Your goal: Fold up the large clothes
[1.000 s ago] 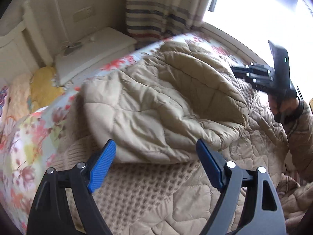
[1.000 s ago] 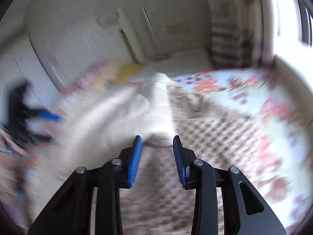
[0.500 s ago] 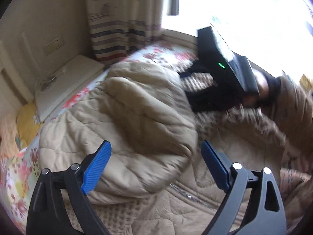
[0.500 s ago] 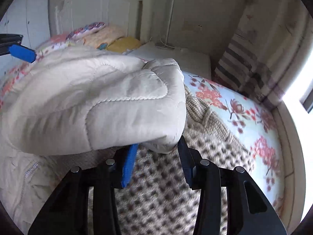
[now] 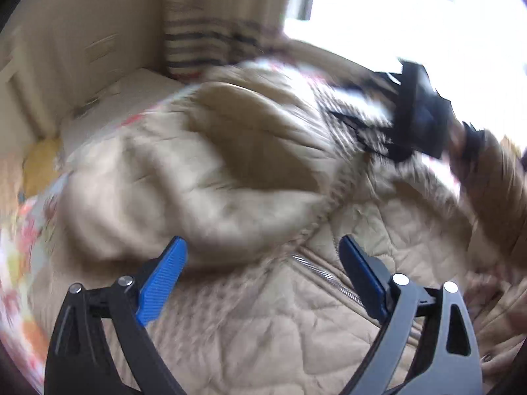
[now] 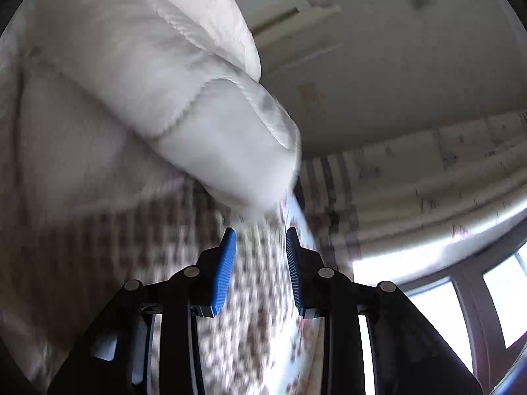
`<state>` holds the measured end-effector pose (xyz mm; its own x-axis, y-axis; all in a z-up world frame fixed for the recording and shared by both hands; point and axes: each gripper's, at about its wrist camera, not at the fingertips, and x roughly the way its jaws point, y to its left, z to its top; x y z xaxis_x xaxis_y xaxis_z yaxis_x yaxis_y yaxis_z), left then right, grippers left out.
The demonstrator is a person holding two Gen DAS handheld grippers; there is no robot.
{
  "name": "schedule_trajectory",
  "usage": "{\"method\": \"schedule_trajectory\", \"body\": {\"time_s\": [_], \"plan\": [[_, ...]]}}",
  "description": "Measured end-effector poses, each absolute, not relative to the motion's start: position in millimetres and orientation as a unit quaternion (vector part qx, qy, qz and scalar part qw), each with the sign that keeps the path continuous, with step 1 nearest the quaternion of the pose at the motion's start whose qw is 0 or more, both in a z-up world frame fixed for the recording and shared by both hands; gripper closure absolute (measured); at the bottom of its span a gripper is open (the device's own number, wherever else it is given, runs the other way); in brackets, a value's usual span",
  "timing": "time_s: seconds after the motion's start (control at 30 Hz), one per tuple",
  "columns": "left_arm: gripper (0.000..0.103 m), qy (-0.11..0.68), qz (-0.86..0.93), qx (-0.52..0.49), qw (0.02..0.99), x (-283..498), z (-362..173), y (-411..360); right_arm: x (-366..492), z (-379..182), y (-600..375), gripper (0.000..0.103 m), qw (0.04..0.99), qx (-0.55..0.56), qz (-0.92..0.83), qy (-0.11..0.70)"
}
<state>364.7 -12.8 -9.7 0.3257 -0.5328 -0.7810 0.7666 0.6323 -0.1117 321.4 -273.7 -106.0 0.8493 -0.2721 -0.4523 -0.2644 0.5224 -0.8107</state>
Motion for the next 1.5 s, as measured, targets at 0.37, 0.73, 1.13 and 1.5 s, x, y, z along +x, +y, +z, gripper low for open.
{"method": "schedule_trajectory", "body": {"time_s": [0.37, 0.73, 1.13, 1.5], "plan": [[0.003, 0.473, -0.283, -0.147, 0.821, 402.7, -32.0, 118.3, 229.9, -39.2, -190.9, 0.020, 0.879, -0.410, 0.188, 0.155], [0.003, 0.472, -0.323, -0.202, 0.795, 386.2, -31.3, 110.8, 279.2, -48.8, -160.8, 0.095, 0.885, -0.336, 0.239, 0.215], [0.004, 0.456, -0.409, -0.319, 0.723, 433.1, -65.6, 38.3, 286.3, -24.0, -200.1, 0.095, 0.914, -0.234, 0.247, 0.223], [0.004, 0.423, -0.320, -0.363, 0.766, 477.2, -51.1, 90.3, 266.3, -77.3, -159.4, 0.094, 0.901, -0.309, 0.208, 0.222]]}}
